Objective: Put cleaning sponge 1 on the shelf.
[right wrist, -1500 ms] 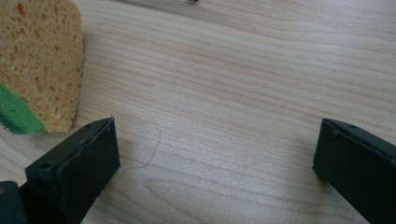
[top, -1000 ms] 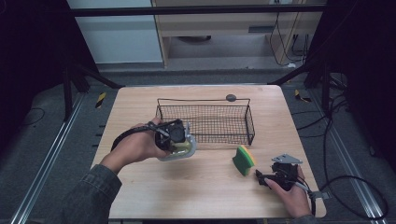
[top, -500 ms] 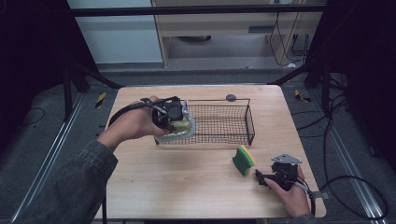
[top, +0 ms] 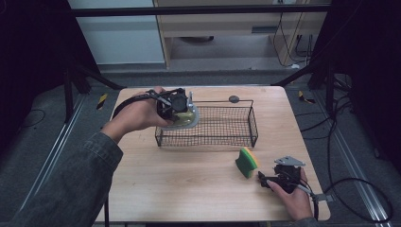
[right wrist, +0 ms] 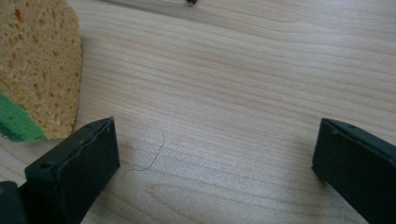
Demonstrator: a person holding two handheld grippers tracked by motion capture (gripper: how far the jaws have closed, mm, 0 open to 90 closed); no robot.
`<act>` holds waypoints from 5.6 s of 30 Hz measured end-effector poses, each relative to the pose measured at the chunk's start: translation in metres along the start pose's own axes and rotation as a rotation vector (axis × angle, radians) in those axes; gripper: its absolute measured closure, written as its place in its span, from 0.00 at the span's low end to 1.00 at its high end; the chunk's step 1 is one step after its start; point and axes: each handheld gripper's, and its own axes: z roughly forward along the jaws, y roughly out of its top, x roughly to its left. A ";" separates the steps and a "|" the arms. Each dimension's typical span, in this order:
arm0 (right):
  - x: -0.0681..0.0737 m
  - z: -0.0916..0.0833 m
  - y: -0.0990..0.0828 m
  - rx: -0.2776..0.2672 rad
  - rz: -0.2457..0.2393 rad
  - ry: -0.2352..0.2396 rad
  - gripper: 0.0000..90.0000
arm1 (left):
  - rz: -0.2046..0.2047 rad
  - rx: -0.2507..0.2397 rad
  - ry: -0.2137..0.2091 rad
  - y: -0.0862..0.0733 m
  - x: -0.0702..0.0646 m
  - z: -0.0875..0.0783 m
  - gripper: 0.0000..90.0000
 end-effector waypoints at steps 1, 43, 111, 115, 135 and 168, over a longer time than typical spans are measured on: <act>0.000 0.000 0.000 0.000 0.000 0.000 0.01 | 0.000 0.005 0.000 0.000 0.000 0.000 0.79; 0.000 0.000 0.000 0.003 0.002 0.009 0.01 | -0.068 -0.022 0.029 -0.007 0.024 0.037 0.79; 0.001 -0.002 -0.001 0.000 -0.002 0.013 0.01 | -0.083 0.022 -0.092 -0.031 0.004 0.104 0.79; 0.001 -0.002 -0.001 0.000 -0.002 0.013 0.01 | -0.082 0.022 -0.094 -0.031 0.004 0.105 0.79; 0.001 -0.002 -0.001 0.000 -0.004 0.013 0.01 | -0.094 0.026 -0.119 -0.030 0.001 0.114 0.79; 0.001 -0.002 -0.001 0.000 -0.004 0.013 0.01 | -0.131 -0.011 -0.130 -0.032 -0.001 0.106 0.76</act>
